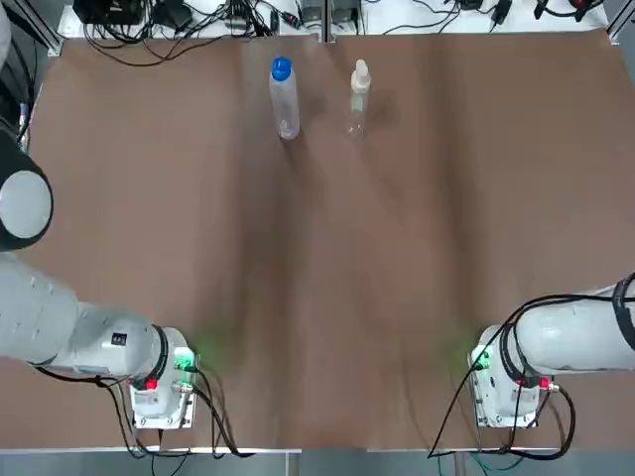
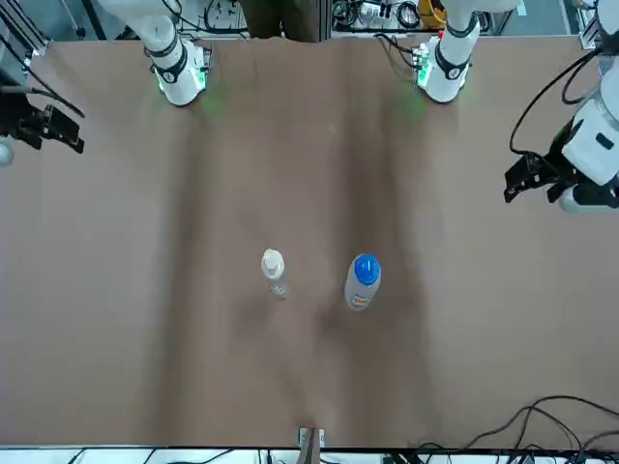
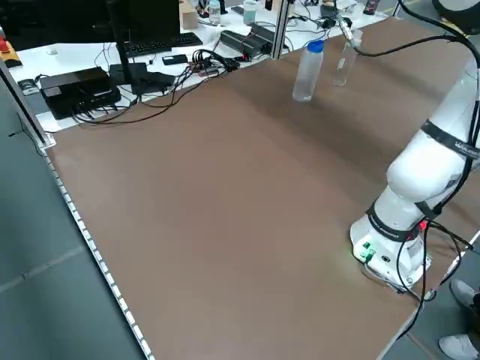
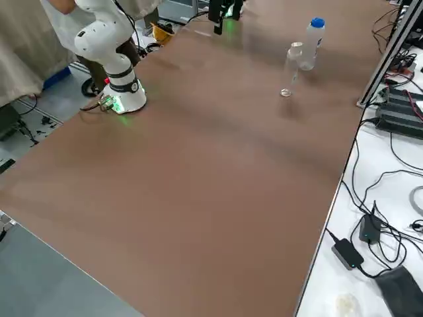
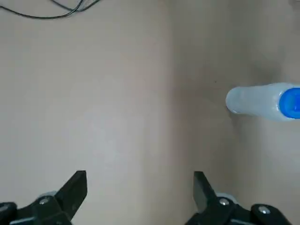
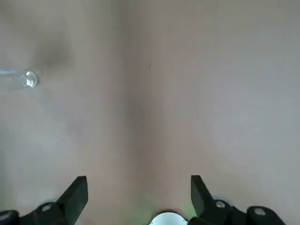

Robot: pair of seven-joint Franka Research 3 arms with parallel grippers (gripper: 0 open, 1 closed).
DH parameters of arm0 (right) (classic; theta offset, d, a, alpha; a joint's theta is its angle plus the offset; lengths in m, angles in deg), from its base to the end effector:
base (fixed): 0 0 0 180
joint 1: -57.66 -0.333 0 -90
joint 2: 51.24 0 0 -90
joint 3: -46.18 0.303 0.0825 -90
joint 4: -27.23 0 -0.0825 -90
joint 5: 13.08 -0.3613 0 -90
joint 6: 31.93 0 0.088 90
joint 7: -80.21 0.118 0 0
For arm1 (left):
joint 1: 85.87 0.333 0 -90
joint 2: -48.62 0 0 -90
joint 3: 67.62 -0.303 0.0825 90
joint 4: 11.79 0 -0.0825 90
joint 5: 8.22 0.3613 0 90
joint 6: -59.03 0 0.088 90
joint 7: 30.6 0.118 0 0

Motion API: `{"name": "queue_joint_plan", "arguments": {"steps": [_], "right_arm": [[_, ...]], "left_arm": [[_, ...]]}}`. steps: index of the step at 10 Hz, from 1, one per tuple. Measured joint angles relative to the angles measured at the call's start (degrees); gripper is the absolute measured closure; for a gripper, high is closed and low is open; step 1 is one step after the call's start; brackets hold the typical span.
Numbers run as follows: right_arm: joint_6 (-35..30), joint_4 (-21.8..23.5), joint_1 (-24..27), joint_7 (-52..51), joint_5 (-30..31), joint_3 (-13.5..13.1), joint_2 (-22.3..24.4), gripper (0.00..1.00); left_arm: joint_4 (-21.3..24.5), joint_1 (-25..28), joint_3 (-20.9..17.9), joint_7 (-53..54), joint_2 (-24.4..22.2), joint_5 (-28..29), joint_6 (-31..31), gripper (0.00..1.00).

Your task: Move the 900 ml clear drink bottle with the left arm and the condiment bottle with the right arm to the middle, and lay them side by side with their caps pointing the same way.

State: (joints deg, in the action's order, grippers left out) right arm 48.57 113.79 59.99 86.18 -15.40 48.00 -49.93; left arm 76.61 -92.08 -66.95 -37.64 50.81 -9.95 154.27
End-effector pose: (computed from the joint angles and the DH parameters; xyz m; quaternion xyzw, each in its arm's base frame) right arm 0.5067 0.0010 0.6252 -0.9975 0.0540 0.0423 0.0177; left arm 0.5491 -0.0695 0.6010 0.9991 0.0022 0.0384 0.0201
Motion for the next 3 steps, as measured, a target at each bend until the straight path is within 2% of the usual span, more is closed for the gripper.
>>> {"name": "queue_joint_plan", "arguments": {"steps": [3], "right_arm": [[0.23, 0.11, 1.6, -3.54, -0.78, 0.05, 0.0, 0.04]], "left_arm": [[0.31, 0.11, -0.19, -0.49, -0.76, 0.0, -0.73, 0.0]]}}
